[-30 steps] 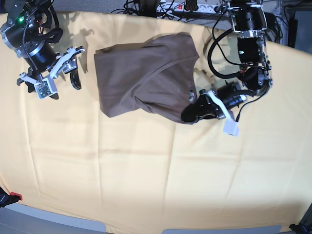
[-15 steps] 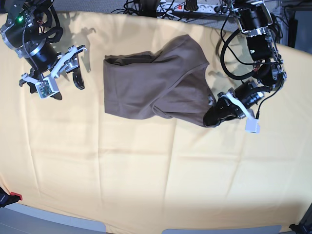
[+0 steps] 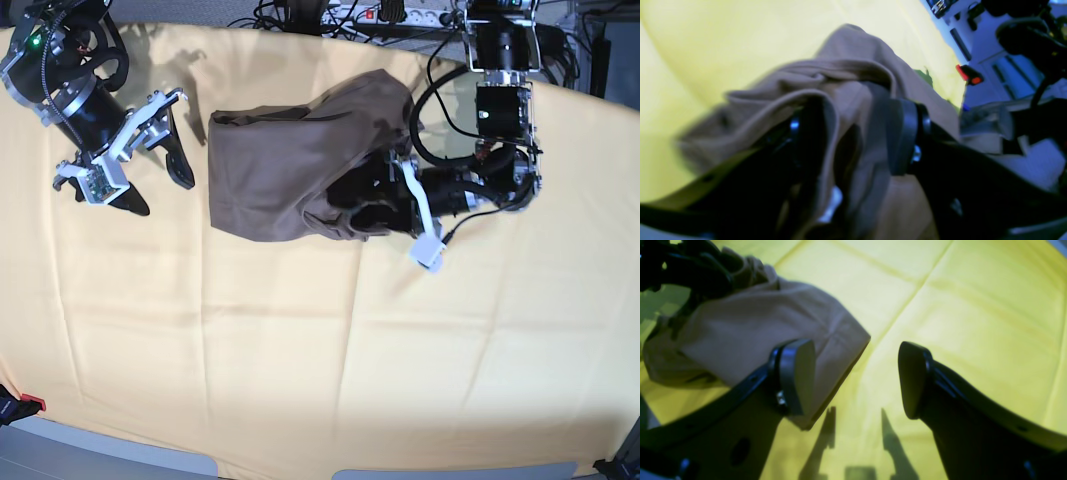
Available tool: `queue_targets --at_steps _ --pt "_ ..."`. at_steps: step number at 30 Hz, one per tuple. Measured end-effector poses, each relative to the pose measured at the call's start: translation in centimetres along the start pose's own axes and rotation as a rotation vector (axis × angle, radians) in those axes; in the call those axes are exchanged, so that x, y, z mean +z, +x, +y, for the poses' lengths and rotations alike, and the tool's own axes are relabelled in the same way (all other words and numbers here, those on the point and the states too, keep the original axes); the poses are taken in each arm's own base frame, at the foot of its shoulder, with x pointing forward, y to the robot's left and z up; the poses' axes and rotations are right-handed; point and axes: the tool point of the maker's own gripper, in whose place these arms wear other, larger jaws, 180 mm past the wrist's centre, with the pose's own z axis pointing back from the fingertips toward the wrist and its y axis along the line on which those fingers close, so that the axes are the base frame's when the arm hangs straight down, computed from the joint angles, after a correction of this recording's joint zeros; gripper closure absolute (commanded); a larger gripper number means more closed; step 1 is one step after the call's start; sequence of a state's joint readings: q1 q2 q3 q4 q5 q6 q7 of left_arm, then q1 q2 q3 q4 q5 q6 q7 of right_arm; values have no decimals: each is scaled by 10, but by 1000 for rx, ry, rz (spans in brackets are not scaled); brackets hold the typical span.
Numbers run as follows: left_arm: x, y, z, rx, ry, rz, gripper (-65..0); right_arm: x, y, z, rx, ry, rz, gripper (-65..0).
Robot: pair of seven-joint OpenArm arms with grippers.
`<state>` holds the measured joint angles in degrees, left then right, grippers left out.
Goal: Fold the T-shirt properly
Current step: 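Release the left gripper and move both grippers beside the bundle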
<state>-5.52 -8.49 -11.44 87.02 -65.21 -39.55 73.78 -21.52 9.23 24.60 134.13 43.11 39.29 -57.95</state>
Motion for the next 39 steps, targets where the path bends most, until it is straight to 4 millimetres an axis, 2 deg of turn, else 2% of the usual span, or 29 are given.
queue_targets --at_steps 2,4,6,8,13,18,20,22,23,24,25,28,33,36,39 --pt "11 20 6 -14 19 -61 -157 -1 7 -4 20 -4 -18 -368" --pt "29 49 -3 -9 -28 -206 0 0 13 -5 32 10 -37 -291" --pt "49 71 -10 -3 -69 -332 0 -1 19 -4 31 21 -61 -168" --pt "66 80 -4 1 -44 -394 0 -4 28 0 38 41 -90 0" --pt "92 81 13 8 42 -438 0 -15 39 19 82 127 -117 0" --pt "80 62 9 30 23 -365 -8 -33 15 31 69 180 -30 0" --pt "69 47 4 55 -3 -320 -170 -35 14 35 68 197 -26 -12" --pt "57 31 -3 79 -31 -272 -352 -35 14 35 68 197 -26 -144" --pt "52 25 -6 88 -45 -254 -416 -35 14 35 70 197 -25 -212" --pt "49 19 -9 97 -53 -240 -446 -35 13 34 72 197 -24 -272" --pt "47 16 -10 102 -58 -232 -449 -35 13 34 74 196 -23 -312" --pt "52 20 -3 94 -24 -243 -444 -34 13 33 76 195 -20 -317" --pt "99 55 19 89 82 -470 -445 -34 12 33 77 195 -16 -317" --pt "121 59 29 88 140 -525 -445 -34 12 33 77 195 -16 -317" --pt "136 57 36 91 184 -535 -445 -34 13 34 75 198 -19 -317"
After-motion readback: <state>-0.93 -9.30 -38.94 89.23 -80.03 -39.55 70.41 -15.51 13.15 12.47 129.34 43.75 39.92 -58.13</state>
